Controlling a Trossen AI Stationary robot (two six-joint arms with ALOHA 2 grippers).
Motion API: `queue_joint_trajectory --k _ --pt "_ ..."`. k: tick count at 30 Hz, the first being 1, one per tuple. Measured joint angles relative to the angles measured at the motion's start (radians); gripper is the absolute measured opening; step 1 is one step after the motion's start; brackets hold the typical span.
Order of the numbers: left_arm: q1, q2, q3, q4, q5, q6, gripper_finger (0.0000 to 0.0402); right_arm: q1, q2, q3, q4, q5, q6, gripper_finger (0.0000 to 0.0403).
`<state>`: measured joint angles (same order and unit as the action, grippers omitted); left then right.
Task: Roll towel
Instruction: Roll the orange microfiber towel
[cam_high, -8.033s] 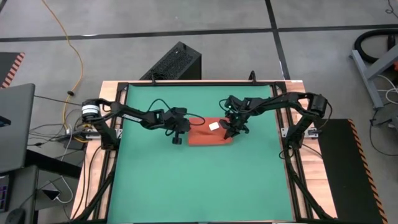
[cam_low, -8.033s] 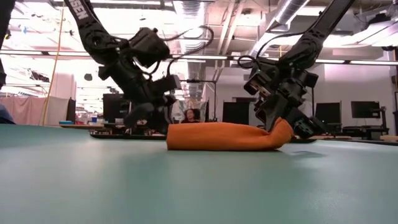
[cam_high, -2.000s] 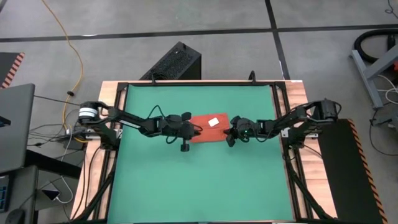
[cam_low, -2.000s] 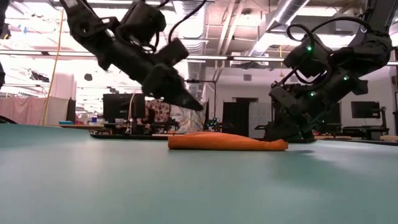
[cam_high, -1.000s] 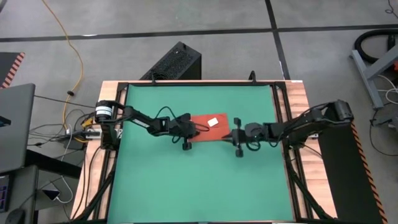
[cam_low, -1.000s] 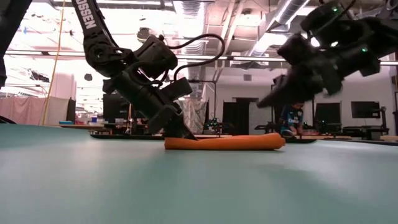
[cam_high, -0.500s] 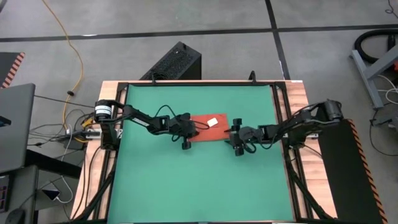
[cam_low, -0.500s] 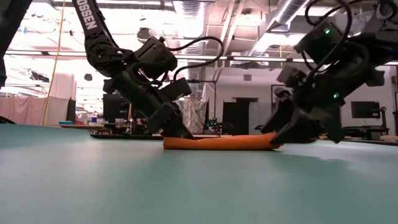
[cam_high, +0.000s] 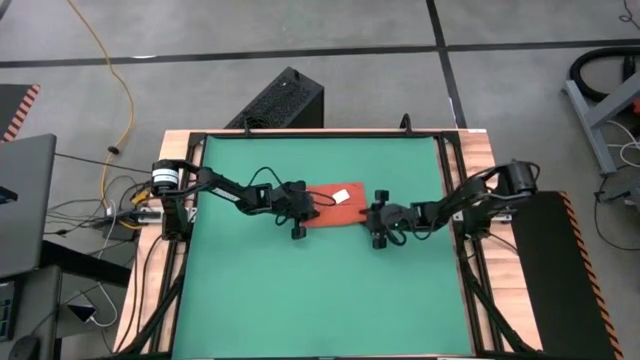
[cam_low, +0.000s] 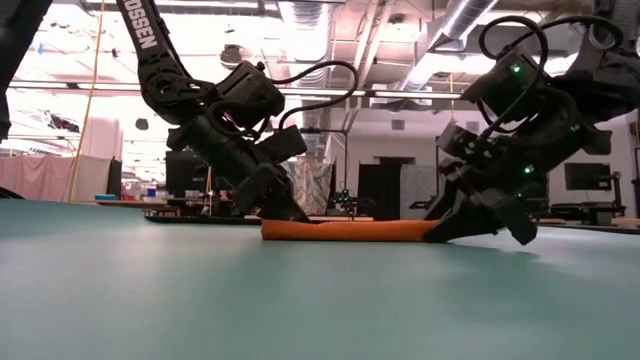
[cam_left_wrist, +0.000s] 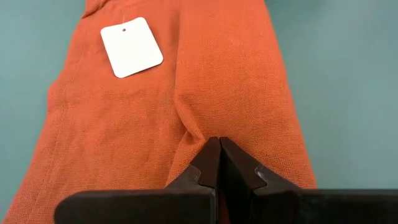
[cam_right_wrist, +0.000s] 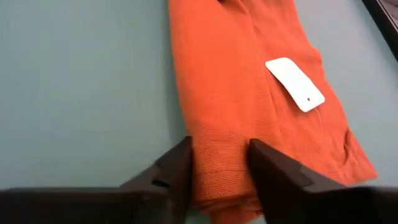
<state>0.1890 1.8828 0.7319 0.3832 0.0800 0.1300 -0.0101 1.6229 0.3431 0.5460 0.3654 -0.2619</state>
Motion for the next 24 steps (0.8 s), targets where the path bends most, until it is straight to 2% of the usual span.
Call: queue_joint_trajectory --k 7,9,11,16,24 --pt "0.001 0.0 0.0 0.0 0.028 -0.005 0.0 0.012 0.01 0.0 -0.009 0.048 0.033 0.0051" --pt "-0.001 0.0 0.0 -0.001 0.028 -0.012 0.0 0.022 0.0 0.001 -0.015 0.048 0.038 0.0031" --pt "-0.001 0.0 0.0 -0.003 0.029 -0.016 0.0 0.026 -0.021 0.013 -0.056 0.036 0.066 0.0028" --pt "-0.002 0.0 0.0 -0.004 0.04 -0.018 0.0 -0.004 -0.095 0.106 -0.329 -0.147 0.23 0.0028" --pt "-0.004 0.001 0.0 -0.013 0.154 -0.029 0.0 -0.109 -0.167 0.302 -0.689 -0.464 0.532 0.0028"
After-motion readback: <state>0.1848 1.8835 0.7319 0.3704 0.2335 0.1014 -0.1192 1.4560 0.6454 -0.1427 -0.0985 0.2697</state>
